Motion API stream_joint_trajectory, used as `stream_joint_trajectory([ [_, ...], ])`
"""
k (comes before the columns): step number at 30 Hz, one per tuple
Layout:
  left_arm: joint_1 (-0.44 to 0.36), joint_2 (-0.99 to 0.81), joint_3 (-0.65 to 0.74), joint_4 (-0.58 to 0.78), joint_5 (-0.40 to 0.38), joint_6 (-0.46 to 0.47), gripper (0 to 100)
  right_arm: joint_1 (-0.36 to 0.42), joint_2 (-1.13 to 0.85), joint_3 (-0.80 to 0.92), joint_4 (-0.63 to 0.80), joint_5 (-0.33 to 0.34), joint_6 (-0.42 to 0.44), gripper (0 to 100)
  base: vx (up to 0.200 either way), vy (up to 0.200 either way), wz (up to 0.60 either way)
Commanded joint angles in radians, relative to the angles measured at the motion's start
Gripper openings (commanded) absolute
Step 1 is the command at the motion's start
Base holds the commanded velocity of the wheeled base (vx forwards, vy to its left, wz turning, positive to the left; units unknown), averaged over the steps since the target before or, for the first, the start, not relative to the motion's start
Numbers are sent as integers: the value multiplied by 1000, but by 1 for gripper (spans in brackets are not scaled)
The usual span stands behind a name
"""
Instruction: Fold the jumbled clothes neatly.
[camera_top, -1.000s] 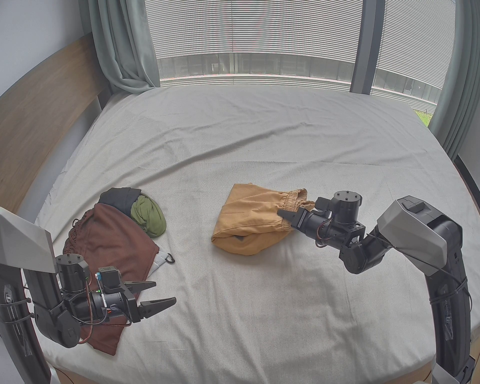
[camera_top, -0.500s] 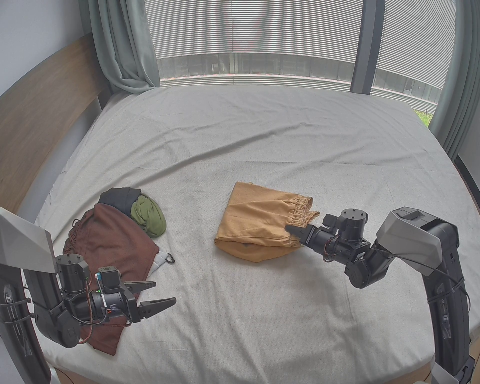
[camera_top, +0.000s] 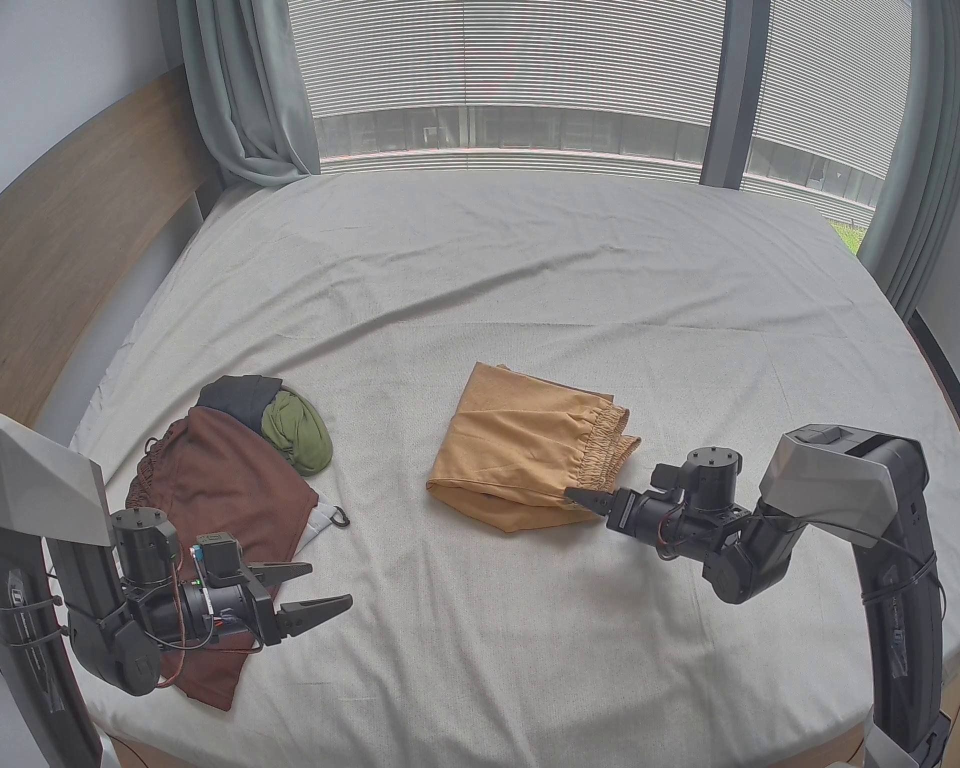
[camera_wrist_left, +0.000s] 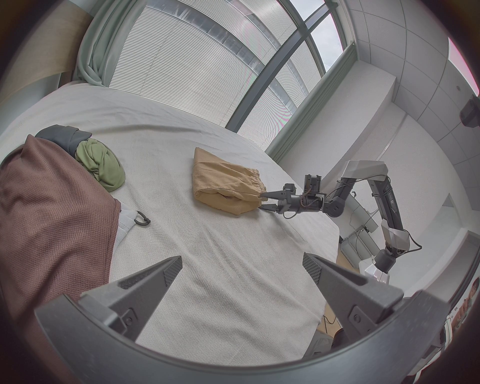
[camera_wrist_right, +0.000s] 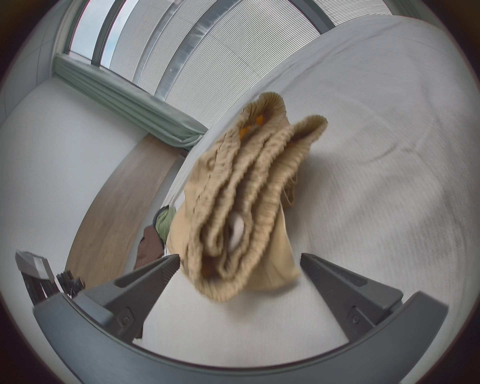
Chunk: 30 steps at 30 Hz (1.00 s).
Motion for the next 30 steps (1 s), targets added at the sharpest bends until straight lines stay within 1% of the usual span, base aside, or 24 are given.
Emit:
stream_joint_trajectory([
  [1, 1, 0, 0, 0, 0, -1, 100, 48, -85, 120, -18, 7, -30, 100, 0, 0, 0],
  [3, 1, 2, -2, 0, 0, -1, 100, 74, -119, 152, -21, 9, -28, 100, 0, 0, 0],
  [4, 1, 2, -2, 0, 0, -1, 100, 74, -119, 152, -21, 9, -28, 100, 0, 0, 0],
  [5, 1, 2, -2, 0, 0, -1, 100, 100, -145, 171, -28, 10, -27, 100, 0, 0, 0],
  [10, 1, 2, -2, 0, 0, -1, 100, 127, -199, 154, -34, 19, -19, 100, 0, 0, 0],
  [16, 1, 14, -3, 0, 0, -1, 100, 117, -217, 33, 2, 29, 38, 100, 0, 0, 0],
  [19, 1, 16, -3, 0, 0, -1, 100, 109, -189, -44, 6, 27, 70, 100, 0, 0, 0],
  [21, 2, 14, -3, 0, 0, -1, 100, 103, -157, -73, 8, 27, 71, 100, 0, 0, 0],
  [24, 7, 14, -6, 0, 0, -1, 100, 72, -67, -136, 21, 22, 68, 100, 0, 0, 0],
  [30, 7, 14, -5, 0, 0, -1, 100, 31, 27, -168, 14, 19, 42, 100, 0, 0, 0],
])
